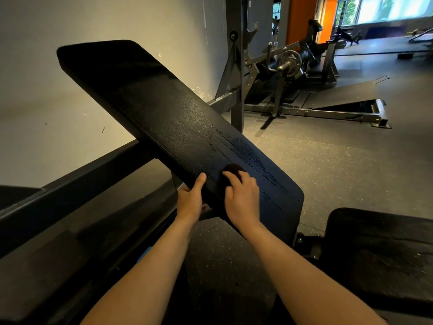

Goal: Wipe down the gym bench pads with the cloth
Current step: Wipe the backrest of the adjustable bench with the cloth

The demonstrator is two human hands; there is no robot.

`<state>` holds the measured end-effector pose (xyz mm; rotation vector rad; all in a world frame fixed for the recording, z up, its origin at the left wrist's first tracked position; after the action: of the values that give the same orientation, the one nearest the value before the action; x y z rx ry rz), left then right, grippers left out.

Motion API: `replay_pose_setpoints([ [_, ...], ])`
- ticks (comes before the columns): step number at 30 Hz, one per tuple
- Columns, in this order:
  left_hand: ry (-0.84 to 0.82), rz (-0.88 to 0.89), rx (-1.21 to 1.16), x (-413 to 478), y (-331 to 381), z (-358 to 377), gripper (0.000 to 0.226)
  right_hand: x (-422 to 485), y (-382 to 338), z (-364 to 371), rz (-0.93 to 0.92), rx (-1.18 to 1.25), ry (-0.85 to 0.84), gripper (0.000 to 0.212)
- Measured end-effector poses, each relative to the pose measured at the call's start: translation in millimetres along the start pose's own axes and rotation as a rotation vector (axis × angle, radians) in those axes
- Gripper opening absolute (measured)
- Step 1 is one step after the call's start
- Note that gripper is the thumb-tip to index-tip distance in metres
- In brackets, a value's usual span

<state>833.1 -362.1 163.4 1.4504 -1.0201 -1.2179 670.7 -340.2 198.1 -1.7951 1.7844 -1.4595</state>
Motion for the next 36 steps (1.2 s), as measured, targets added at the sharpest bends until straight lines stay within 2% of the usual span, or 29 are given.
replay_pose_setpoints([
  [3,0.024,-0.022,0.021,-2,-2,-2,0.063,-20,28,-16,0.095,-0.006,0.067,0.041],
  [7,0.01,-0.013,0.026,-3,1,-1,0.06,-21,30,-17,0.177,0.138,0.098,0.043],
  [9,-0.005,-0.002,0.023,-1,1,-2,0.055,-6,6,-8,0.092,0.198,0.051,0.049],
  [14,-0.047,0.006,0.023,-6,6,1,0.018,49,-66,42,-0.179,0.206,-0.171,0.054],
  [17,-0.068,-0.02,-0.009,-6,9,4,0.015,76,-78,58,-0.222,0.203,-0.249,0.054],
  [20,-0.061,-0.019,-0.015,-3,10,3,0.019,83,-64,55,-0.161,0.189,-0.244,0.053],
  [22,-0.046,0.002,0.002,-3,10,2,0.022,75,-44,41,-0.087,0.15,-0.135,0.049],
  [24,-0.018,0.013,0.012,-4,7,1,0.035,55,-21,23,-0.005,0.113,-0.027,0.046],
  [27,0.015,0.012,0.02,-4,6,2,0.049,22,4,4,0.078,0.079,0.04,0.044],
  [30,0.014,-0.006,-0.001,-2,2,2,0.062,15,7,3,0.084,0.127,0.016,0.045],
  [34,-0.015,-0.019,-0.01,2,-1,2,0.071,60,-26,27,-0.032,0.21,-0.1,0.049],
  [36,-0.03,-0.038,0.01,4,-1,1,0.066,86,-53,43,-0.074,0.276,-0.174,0.048],
])
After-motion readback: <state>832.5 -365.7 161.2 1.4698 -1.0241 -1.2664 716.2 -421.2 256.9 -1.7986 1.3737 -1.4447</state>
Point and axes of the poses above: each hand's wrist, its own x-axis towards the middle knuckle, its own z-axis out of the palm, y = z × x, the point moved 9 cm from there along x, towards the middle knuckle, and after that the axes turned 9 degrees about x, right-handed, at the moved point
